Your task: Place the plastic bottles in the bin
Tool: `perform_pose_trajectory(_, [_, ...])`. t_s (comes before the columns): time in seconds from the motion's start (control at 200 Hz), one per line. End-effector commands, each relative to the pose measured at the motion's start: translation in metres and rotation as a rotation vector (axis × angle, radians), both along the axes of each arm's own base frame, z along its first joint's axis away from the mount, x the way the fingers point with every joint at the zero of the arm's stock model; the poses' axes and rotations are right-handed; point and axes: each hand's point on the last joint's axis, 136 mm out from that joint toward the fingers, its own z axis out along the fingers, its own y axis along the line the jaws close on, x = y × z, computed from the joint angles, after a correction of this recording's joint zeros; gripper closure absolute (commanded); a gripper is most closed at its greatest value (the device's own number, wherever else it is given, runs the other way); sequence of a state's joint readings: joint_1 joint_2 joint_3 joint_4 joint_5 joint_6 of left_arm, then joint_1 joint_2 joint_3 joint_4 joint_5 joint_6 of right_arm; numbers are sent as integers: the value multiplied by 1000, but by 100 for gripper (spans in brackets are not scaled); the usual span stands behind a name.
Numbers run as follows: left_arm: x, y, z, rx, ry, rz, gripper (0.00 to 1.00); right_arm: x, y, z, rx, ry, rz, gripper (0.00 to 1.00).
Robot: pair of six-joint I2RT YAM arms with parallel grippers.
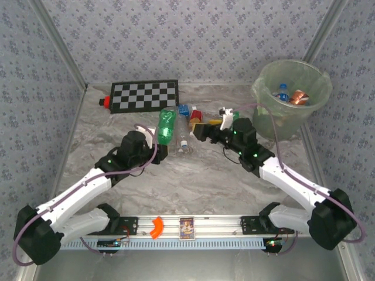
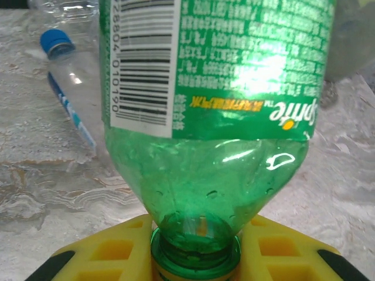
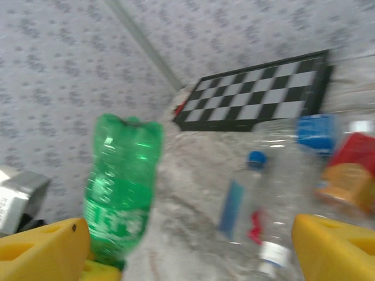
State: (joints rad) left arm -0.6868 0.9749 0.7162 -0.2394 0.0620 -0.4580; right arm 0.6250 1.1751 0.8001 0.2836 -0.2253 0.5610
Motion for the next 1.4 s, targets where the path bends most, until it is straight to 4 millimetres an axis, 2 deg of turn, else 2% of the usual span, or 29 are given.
perform_pose_trajectory(0.0, [-13, -9, 29, -14, -76, -80, 73, -17, 42, 36, 110, 19, 176, 12])
perform_pose_trajectory(0.13, [-24, -12, 41, -20, -95, -110, 73, -24, 78, 39, 90, 48, 259, 12])
perform_pose_trajectory(0.245, [-33, -12, 47, -15, -114, -131, 73, -25, 100, 35, 77, 84, 302, 15])
perform_pose_trajectory(0.485, [-41, -9, 53, -31, -134, -141, 74, -20, 114, 23, 80, 131, 297, 22])
perform_pose_trajectory(0.675, [-42, -9, 52, -29, -134, -142, 74, -21, 118, 20, 86, 153, 315, 36])
perform_pose_trajectory(0.955, [-35, -6, 50, -22, -143, -99, 59, -22, 107, 25, 50, 133, 274, 44])
perform_pose_trajectory(0.98, [-35, -5, 49, -22, -142, -96, 55, -22, 105, 26, 46, 129, 268, 44])
perform_pose_trajectory(1.095, [-31, 1, 46, -14, -143, -53, 17, -21, 95, 31, 21, 112, 230, 45])
perform_pose_trajectory(1.194, [-33, 5, 46, -24, -139, -32, 1, -15, 79, 37, -27, 86, 182, 45])
perform_pose_trajectory(1.344, [-34, 14, 49, -47, -143, 4, 0, -5, 41, 52, -82, 57, 78, 45])
perform_pose_trajectory(1.394, [-34, 17, 50, -55, -147, 22, 0, -2, 25, 50, -108, 74, 39, 45])
